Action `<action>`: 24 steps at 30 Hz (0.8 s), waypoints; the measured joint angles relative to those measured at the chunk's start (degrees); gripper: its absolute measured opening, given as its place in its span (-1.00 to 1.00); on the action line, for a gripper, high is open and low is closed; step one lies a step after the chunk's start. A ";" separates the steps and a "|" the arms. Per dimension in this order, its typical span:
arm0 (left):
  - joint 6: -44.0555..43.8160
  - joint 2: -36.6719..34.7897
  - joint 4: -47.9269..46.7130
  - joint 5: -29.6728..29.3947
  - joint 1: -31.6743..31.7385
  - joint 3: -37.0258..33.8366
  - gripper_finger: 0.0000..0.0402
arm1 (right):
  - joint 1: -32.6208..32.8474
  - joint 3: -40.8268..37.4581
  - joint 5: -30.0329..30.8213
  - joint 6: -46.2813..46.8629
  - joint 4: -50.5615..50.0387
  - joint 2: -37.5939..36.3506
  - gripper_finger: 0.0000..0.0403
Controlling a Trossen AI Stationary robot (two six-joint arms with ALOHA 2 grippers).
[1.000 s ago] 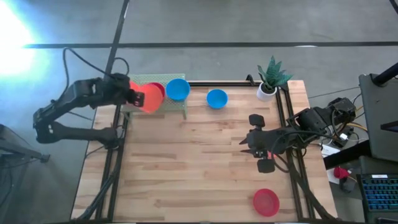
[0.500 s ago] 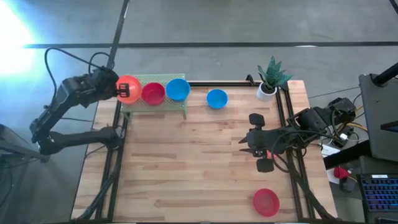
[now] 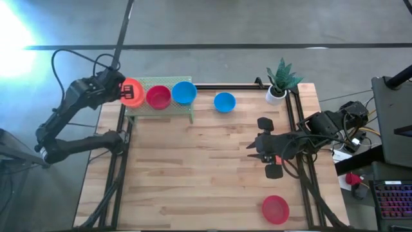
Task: Pick & Place Mini bowls
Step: Stack the bottom orange bowl on top of the other orange bowl on the shelf
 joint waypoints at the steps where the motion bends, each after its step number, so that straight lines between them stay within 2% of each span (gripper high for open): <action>1: 0.18 0.09 0.27 0.19 0.09 -0.03 -1.00 | 0.00 0.00 0.00 0.00 0.00 0.00 -0.45; 15: 0.37 1.91 1.22 0.40 0.19 -1.86 -1.00 | 0.00 0.00 -0.02 0.00 -0.02 0.00 -0.45; 24: 0.46 1.93 3.04 3.34 0.21 -4.07 -1.00 | 0.00 0.00 -0.04 0.00 -0.03 0.00 -0.45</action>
